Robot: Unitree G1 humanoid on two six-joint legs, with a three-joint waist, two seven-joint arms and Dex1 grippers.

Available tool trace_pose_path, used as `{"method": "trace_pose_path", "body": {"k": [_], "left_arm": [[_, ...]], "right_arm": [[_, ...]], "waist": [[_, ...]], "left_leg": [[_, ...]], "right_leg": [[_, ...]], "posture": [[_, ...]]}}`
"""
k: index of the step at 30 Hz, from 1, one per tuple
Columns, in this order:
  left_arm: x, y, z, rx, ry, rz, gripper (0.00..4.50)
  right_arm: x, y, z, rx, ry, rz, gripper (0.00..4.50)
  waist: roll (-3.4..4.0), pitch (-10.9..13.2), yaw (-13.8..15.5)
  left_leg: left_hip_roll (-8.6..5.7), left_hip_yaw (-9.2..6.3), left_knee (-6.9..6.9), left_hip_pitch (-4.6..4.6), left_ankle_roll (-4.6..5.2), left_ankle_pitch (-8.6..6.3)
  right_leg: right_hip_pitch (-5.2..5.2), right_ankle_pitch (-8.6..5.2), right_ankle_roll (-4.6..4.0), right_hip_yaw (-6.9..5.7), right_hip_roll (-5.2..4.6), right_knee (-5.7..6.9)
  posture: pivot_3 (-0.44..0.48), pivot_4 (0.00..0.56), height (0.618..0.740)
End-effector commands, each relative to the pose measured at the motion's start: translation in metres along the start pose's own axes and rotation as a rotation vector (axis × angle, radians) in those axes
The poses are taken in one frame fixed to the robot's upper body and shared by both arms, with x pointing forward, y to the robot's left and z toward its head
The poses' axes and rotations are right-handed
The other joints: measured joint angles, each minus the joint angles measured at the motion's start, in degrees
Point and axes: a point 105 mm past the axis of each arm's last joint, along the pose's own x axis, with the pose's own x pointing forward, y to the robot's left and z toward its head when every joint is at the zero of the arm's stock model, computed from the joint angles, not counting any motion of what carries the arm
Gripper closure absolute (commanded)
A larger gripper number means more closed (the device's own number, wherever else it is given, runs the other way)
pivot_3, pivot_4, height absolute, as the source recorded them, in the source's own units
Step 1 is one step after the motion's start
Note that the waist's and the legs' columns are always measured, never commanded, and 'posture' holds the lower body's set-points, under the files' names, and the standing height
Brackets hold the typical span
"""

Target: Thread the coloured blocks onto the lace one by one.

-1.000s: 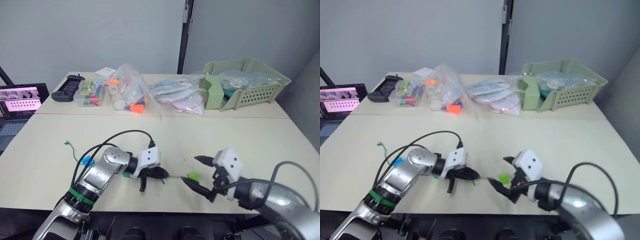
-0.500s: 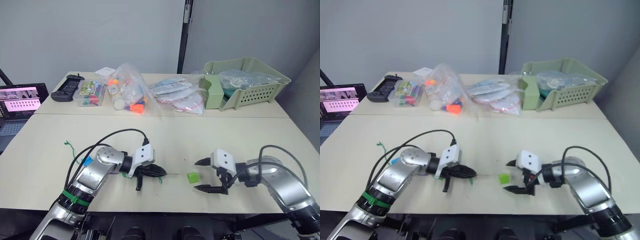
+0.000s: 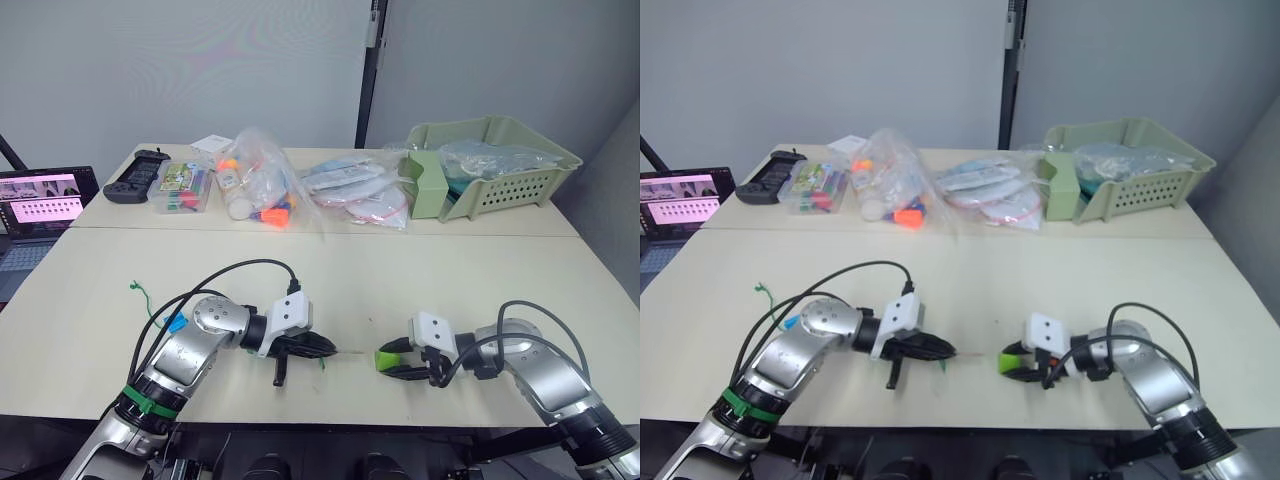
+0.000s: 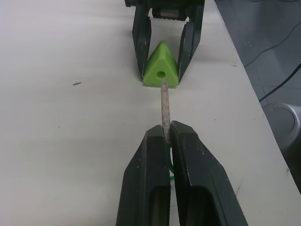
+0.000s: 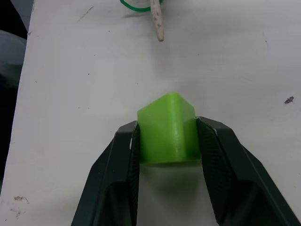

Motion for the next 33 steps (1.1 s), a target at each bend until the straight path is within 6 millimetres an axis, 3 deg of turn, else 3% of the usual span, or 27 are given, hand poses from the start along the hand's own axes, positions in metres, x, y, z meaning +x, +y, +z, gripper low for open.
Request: {"method": "trace_pose_path", "body": {"k": [1,12,33], "left_arm": [[0.001,-0.002,0.006,0.037,0.005,-0.007,4.50],[0.018,0.000,0.000,0.056,0.035,0.006,4.50],[0.017,0.004,0.012,0.062,0.010,0.031,4.50]], "right_arm": [[-0.002,-0.004,-0.003,0.009,0.013,-0.035,3.20],[0.011,-0.002,0.004,0.009,0.027,-0.053,3.20],[0.014,0.005,0.003,-0.001,0.043,-0.029,3.20]], "waist": [[0.00,0.0,0.0],[0.00,0.0,-0.4],[0.00,0.0,-0.4]], "left_leg": [[0.00,0.00,0.00,0.00,0.00,0.00],[0.03,0.00,0.00,0.07,0.00,0.00],[0.03,0.00,0.00,0.07,0.00,0.00]], "right_leg": [[0.00,0.00,0.00,0.00,0.00,0.00],[0.01,0.01,-0.02,0.03,0.06,0.07],[0.01,0.01,-0.02,0.04,0.05,0.06]], "posture": [[0.000,0.150,0.740],[0.000,0.150,0.740],[0.000,0.150,0.740]]}}
